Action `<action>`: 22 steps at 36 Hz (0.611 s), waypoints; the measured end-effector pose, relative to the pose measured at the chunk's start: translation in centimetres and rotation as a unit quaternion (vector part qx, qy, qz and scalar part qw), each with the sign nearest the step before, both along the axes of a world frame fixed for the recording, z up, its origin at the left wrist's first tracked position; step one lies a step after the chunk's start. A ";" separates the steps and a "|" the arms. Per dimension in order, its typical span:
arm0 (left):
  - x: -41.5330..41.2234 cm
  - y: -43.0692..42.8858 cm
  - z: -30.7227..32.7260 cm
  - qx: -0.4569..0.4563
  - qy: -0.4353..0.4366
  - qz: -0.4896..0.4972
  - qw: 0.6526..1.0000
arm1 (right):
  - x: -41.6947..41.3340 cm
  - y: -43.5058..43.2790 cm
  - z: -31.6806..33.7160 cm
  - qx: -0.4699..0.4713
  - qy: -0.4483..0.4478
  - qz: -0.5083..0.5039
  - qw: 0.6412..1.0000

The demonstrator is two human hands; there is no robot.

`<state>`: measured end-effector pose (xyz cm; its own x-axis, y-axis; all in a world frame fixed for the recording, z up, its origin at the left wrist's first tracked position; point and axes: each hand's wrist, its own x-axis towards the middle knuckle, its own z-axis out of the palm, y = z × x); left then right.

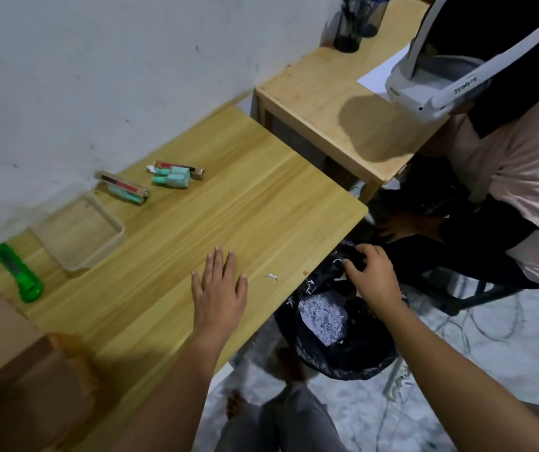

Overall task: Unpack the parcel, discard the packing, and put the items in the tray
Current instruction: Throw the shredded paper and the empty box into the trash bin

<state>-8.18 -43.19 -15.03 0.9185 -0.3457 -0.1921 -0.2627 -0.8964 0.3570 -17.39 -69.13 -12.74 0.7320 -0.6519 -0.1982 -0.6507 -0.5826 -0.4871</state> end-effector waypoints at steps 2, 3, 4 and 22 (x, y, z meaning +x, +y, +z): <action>0.0 0.4 0.1 0.004 0.001 -0.012 1.000 | 0.9 0.8 0.7 0.012 -0.059 -0.001 0.998; 0.0 0.6 0.1 0.005 0.001 -0.018 1.000 | 1.5 1.3 1.0 0.016 -0.080 0.005 0.997; 0.0 0.9 0.1 0.004 0.001 -0.023 1.000 | 2.1 1.9 1.3 0.024 -0.095 0.014 0.995; 0.5 3.6 0.0 0.010 0.001 -0.107 0.994 | 4.5 11.3 -1.1 0.025 -0.113 0.267 0.957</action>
<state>-7.70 -39.58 -15.05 0.8236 -0.5297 -0.2027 -0.4477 -0.8266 0.3410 -12.88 -57.87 -13.84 0.9857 -0.1674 -0.0170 -0.1422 -0.7747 -0.6162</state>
